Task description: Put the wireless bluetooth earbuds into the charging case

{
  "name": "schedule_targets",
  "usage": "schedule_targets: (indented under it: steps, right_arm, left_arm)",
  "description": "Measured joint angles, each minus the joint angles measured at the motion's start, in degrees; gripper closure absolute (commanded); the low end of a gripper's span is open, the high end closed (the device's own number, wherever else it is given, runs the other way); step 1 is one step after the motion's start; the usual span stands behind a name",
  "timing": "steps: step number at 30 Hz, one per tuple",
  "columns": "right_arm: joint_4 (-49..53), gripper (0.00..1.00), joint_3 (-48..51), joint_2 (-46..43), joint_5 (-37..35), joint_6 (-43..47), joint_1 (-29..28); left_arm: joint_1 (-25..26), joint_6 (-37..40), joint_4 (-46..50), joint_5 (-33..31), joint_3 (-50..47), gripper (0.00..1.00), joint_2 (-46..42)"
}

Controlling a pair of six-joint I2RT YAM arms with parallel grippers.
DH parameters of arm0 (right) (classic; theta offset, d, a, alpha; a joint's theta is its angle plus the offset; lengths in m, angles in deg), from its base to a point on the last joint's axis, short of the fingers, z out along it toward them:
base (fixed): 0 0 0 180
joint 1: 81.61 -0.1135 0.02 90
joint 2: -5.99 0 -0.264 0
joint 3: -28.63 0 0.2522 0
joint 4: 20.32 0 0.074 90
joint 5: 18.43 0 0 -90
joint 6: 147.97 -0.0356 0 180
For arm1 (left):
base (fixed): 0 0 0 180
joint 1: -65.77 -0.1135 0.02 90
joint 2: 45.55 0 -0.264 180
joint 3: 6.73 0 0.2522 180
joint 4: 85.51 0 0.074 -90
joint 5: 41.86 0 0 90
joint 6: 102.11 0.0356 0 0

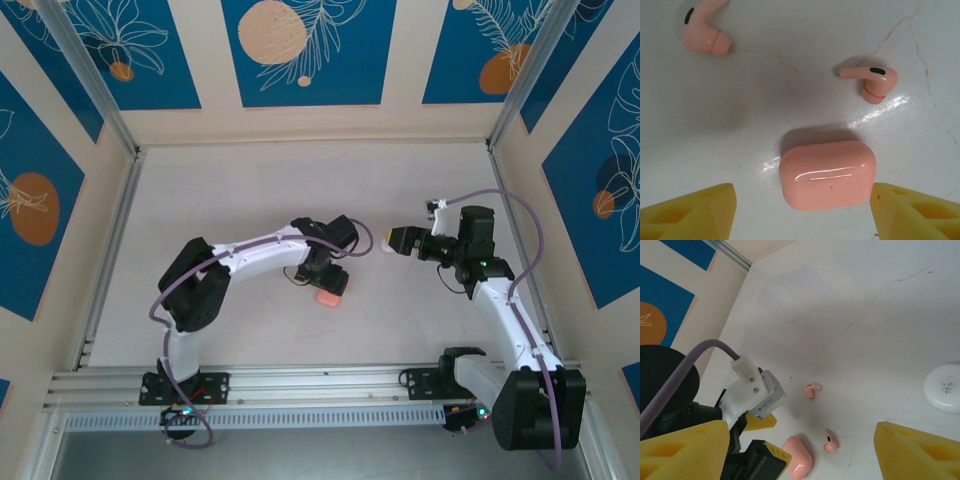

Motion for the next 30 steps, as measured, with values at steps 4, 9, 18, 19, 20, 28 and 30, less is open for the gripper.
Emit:
schedule_targets:
  steps: [4,9,18,19,20,28,30]
  right_arm:
    - [0.0,0.23,0.4,-0.1,0.1,-0.1,0.0]
    - [0.0,0.23,0.6,-0.1,0.1,0.0,0.0]
    - [0.0,0.23,0.7,-0.1,0.1,0.5,0.0]
    - [0.0,0.22,0.8,-0.1,0.1,0.5,0.0]
    - [0.0,0.23,0.8,-0.1,0.1,0.6,0.0]
    - [0.0,0.22,0.9,-0.1,0.1,1.0,0.0]
    - [0.0,0.23,0.9,-0.1,0.1,1.0,0.0]
  left_arm:
    - [0.3,0.0,0.6,0.0,1.7,0.27,1.7]
    - [0.8,-0.2,1.6,0.2,3.5,0.26,4.0]
    - [1.1,-1.1,3.3,0.2,5.0,0.24,6.9]
    - [1.1,-1.1,3.5,0.2,5.1,0.24,7.0]
    - [1.1,-1.1,3.6,0.2,5.4,0.23,7.2]
    - [1.1,-1.1,3.7,1.0,5.6,0.21,8.4]
    - [1.2,-1.3,3.7,1.4,5.6,0.21,8.6]
